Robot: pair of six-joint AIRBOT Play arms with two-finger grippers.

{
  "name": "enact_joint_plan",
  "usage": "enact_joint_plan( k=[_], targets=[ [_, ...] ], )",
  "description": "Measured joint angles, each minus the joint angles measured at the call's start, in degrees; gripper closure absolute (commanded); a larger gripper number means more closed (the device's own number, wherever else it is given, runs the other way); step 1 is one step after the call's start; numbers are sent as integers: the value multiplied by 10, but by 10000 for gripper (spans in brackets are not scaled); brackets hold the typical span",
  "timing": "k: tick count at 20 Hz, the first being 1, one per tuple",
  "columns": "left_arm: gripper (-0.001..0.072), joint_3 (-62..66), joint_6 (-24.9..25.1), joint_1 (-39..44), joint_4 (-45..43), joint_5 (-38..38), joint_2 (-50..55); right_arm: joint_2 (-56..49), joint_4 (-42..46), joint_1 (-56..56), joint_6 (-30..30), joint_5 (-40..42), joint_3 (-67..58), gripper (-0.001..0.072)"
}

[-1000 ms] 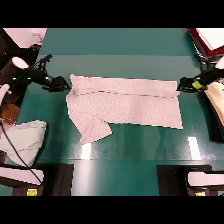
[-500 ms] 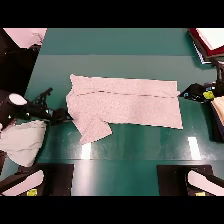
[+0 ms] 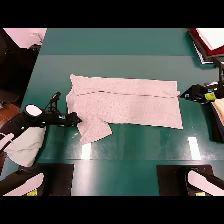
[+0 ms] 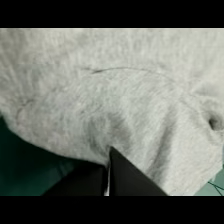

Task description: Fold the shirts.

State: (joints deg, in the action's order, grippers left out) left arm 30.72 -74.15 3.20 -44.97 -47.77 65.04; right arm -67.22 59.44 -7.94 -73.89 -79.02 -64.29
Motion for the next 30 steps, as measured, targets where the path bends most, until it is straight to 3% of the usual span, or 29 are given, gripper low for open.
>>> enact_joint_plan(
  k=[9, 10, 17, 19, 20, 25, 30],
  targets=[
    [686, 88, 16, 15, 11, -61, -7, 0, 59, -112, 1, -14, 131, 306],
    [686, 95, 18, 15, 12, -65, -7, -1, 57, -131, 2, -4, 153, 344],
    [686, 112, 25, 16, 13, -81, -8, -54, 0, -165, 22, 38, 234, 352],
    [686, 113, 25, 16, 13, -83, -8, -64, -9, -150, 24, 46, 239, 540],
    [687, 113, 25, 16, 13, -84, -8, -67, -9, -144, 25, 53, 241, 684],
    [688, 113, 11, 16, -48, -127, -33, -65, 0, -139, 29, 46, 246, 698],
    [686, 111, -17, 16, -128, -229, -134, 41, 75, -172, 30, -22, 247, 699]
  ],
)
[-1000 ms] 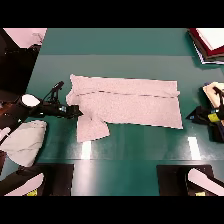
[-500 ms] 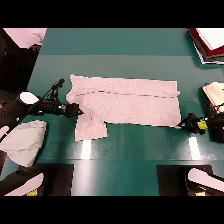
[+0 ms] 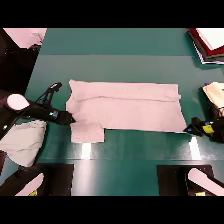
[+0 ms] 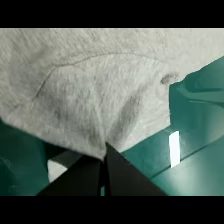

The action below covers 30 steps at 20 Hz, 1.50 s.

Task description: Fold the shirts.

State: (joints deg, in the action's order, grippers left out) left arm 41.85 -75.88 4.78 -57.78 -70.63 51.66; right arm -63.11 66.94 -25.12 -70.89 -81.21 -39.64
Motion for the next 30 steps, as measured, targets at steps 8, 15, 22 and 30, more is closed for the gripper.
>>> enact_joint_plan(
  k=[8, 15, 22, 30],
  targets=[
    [686, 22, -36, 0, 17, -75, -60, 156, 25, 26, -14, -32, -26, 700],
    [685, 38, -42, -31, 20, 81, 26, 14, 8, 143, -46, 40, -158, 699],
    [495, 45, -35, -51, 40, 236, 99, -175, 0, 190, -71, 63, -299, 506],
    [517, 74, -30, -52, 78, 269, 115, -279, -96, 159, -59, 46, -398, 191]
  ],
)
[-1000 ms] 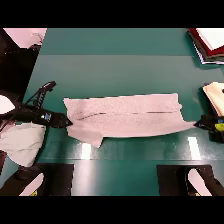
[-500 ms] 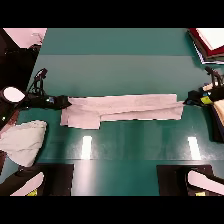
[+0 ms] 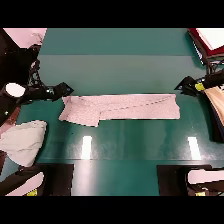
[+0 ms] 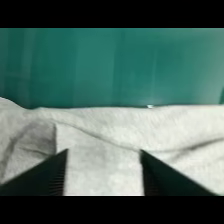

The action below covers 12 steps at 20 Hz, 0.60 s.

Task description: Fold the shirts.

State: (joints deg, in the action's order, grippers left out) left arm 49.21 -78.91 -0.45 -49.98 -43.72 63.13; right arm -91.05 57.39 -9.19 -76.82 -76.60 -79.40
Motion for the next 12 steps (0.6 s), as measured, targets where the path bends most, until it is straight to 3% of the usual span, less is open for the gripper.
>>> enact_joint_plan(
  k=[1, 2, 3, 4, 7, 12],
  targets=[
    [688, 5, 3, 0, 2, -14, 0, 2, -4, -12, 12, -11, 7, 191],
    [685, 9, 7, 0, 4, -28, 1, 6, -7, -24, 24, -23, 19, 156],
    [685, 11, 10, 0, 5, -42, 1, 10, -10, -37, 36, -32, 33, 63],
    [686, 13, 13, 0, 6, -52, 1, 13, -13, -51, 47, -37, 51, 56],
    [686, 16, 19, 0, 9, -76, 1, 15, -26, -85, 76, -40, 106, 66],
    [686, 17, 23, 0, 9, -100, 1, -14, -78, -83, 116, -31, 153, 149]
  ],
)
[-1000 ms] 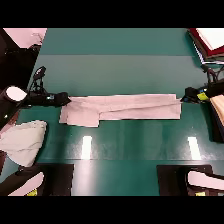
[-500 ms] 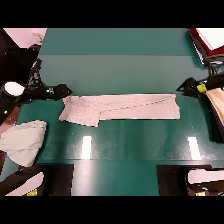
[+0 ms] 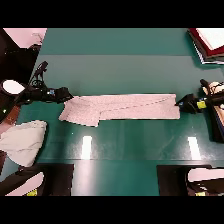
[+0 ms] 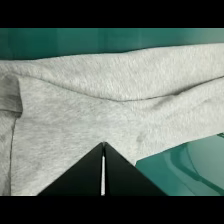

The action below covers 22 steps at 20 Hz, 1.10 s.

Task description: Fold the shirts.

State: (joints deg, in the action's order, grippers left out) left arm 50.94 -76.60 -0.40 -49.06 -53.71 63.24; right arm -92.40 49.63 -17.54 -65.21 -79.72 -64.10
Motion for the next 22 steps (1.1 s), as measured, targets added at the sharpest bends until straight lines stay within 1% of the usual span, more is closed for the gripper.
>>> enact_joint_plan(
  k=[1, 3, 4, 5, 8, 12, 17, 22],
  targets=[
    [686, 0, 0, 0, 0, -5, 0, -7, -12, 9, 6, 0, 4, 219],
    [686, 0, 2, 3, 0, -12, 0, -16, -16, 27, 15, 10, 9, 492],
    [686, 1, 2, 9, 0, -14, 1, -18, -17, 37, 19, 18, 10, 655],
    [687, 3, 3, 17, 0, -18, 4, -18, -17, 44, 23, 29, 11, 697],
    [686, 25, 4, 55, 0, -21, 35, -2, -25, 56, 32, 34, 13, 698],
    [686, 103, 5, 122, 3, -23, 123, 57, -29, 64, 30, 18, 7, 700],
    [686, 222, 4, 210, 11, -24, 264, 130, -30, 113, -21, -19, -81, 700],
    [686, 308, 1, 272, 26, -24, 375, 151, -31, 210, -70, -41, -208, 700]
  ],
)
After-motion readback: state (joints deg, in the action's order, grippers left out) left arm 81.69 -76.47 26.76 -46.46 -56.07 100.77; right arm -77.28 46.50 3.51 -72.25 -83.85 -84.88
